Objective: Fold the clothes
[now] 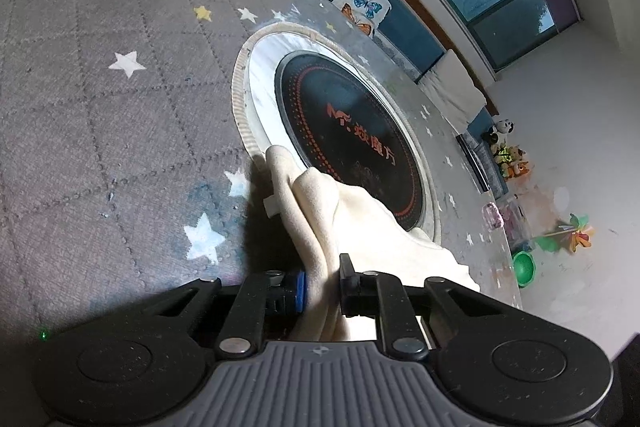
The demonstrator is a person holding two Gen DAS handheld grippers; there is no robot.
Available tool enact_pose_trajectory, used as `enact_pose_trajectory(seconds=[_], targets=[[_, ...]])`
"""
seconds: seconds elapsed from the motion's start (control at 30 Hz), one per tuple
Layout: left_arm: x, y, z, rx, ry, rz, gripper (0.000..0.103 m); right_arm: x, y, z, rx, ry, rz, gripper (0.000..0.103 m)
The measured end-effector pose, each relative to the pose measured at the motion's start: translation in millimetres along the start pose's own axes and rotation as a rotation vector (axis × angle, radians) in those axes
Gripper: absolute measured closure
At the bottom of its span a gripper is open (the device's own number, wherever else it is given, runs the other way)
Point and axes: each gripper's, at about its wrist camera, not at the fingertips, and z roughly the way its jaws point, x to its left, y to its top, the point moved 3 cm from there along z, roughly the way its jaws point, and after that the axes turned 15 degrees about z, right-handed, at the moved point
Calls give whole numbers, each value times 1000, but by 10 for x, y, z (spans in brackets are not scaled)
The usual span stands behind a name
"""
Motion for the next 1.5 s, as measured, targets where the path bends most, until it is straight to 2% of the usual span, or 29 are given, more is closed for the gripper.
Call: enact_pose_trajectory(seconds=[0.1,0.27,0.33,0.37,0.57,0.63,0.7,0.77,0.9,1.03,1.13,1.5], targets=[[-5,4,5,0,3,3,86,-421,-3,2,-16,-87,112,92],[-16,10,9,1,9,9,86,-776,-96,20,-24,-154,227,87],[-18,12,8,1,10,12,86,-865,-157,47,-23,-174,263,78],[-19,12,8,1,11,13,86,-913,-176,60,-23,-176,282,71],[-42,21,14,2,23,31,86,-1085,-234,96,-12,-133,397,69],[-55,24,16,3,30,39,86,-1105,-239,108,-16,-114,431,70],[-74,29,17,4,40,50,86,-1076,-240,116,-10,-98,438,85],[-104,43,13,4,56,66,86,-1042,-233,112,-21,-99,435,91],[-244,104,-24,-8,76,120,88,-1039,-190,15,-59,-90,458,94],[-480,218,-4,-19,57,174,88,-1090,-121,-180,-110,-94,460,95],[-734,295,155,-4,33,220,89,-1229,-85,-342,-141,-125,464,95],[-1986,477,1038,56,-109,388,89,-2180,12,-1033,-263,-340,513,96]])
